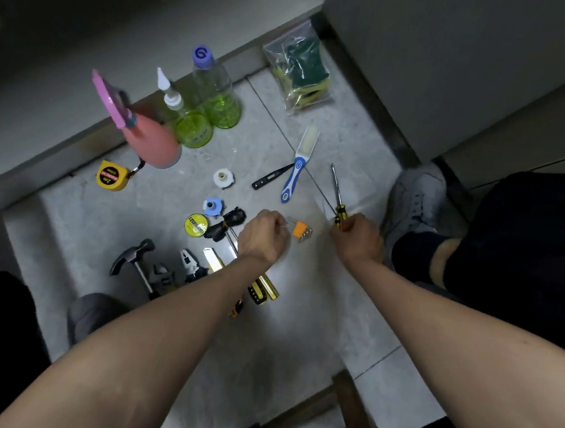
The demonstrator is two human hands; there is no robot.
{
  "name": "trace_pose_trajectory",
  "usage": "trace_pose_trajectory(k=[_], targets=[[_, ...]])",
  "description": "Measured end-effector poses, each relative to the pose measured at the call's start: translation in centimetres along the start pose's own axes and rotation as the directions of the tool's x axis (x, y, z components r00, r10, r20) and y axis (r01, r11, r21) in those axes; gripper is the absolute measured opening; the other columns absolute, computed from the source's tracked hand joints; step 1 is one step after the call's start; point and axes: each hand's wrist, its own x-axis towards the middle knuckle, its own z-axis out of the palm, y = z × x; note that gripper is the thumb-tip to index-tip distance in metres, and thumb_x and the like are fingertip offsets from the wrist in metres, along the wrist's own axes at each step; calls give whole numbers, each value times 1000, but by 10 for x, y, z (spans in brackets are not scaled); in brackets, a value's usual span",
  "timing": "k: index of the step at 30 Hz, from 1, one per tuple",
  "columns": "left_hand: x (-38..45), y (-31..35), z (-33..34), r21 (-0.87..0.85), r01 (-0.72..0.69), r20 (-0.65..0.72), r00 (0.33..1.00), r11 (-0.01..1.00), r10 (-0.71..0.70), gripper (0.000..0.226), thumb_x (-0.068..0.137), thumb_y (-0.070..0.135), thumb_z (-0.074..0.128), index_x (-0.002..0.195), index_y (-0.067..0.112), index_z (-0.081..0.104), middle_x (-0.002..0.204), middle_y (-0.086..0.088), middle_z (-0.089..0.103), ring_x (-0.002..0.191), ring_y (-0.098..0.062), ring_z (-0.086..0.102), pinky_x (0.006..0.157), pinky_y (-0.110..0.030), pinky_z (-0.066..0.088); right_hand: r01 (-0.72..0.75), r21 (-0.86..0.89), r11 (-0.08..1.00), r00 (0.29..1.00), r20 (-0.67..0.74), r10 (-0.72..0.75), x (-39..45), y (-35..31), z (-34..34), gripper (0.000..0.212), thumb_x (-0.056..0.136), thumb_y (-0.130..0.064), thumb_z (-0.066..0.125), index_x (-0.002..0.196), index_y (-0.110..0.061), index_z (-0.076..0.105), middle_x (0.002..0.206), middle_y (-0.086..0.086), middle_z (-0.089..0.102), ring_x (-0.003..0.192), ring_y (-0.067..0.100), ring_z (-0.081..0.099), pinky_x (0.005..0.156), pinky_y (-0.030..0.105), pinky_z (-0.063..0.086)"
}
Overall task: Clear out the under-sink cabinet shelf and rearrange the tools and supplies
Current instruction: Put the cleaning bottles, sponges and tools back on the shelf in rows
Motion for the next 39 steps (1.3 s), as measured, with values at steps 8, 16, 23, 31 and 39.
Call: trace_pose_trajectory(k=[8, 16, 23, 31, 39], targets=[[17, 20, 14, -52, 146, 66, 988, 988, -142, 15, 86, 28, 55, 95, 32, 66, 92, 10, 67, 87, -19, 62, 72, -25, 45, 48, 45, 998, 994, 93, -52, 42, 1, -2, 32, 78, -36, 73, 103, -18, 63, 107, 7, 68, 103, 31, 63, 74, 31, 46], [-2, 28, 30, -60, 131, 105, 987, 990, -124, 8, 87, 32, 60, 90, 27, 66, 93, 6, 70, 90, -21, 64, 76, -28, 52, 28, 197, 980, 973, 220, -72, 9, 29, 10, 15, 75, -17, 70, 66, -5, 68, 61, 13, 66, 63, 22, 66, 56, 35, 54], [-17, 49, 64, 84, 108, 158, 980, 991, -120, 28, 88, 45, 65, 100, 20, 63, 105, -7, 68, 100, -34, 62, 80, -37, 53, -82, 157, 984, 989, 133, 61, 3, 44, -2, 18, 80, -21, 61, 90, -15, 75, 84, 9, 75, 83, 28, 71, 74, 32, 58], [-27, 58, 60, -82, 289, 252, 932, 954, -260, 25, 78, 38, 72, 69, 17, 61, 79, -8, 72, 79, -27, 70, 76, -32, 57, -46, 153, 987, 995, 100, 31, 3, 29, 0, 22, 87, -19, 60, 104, -17, 75, 101, 10, 74, 98, 31, 67, 70, 24, 40], [-55, 9, 35, -383, 532, 154, 843, 755, -516, 25, 78, 33, 78, 67, 13, 68, 53, 0, 66, 47, -9, 63, 58, -19, 54, 65, 89, 994, 985, 153, -78, -8, 23, 14, 17, 86, -32, 69, 92, -19, 78, 100, 9, 75, 99, 32, 68, 80, 34, 55]])
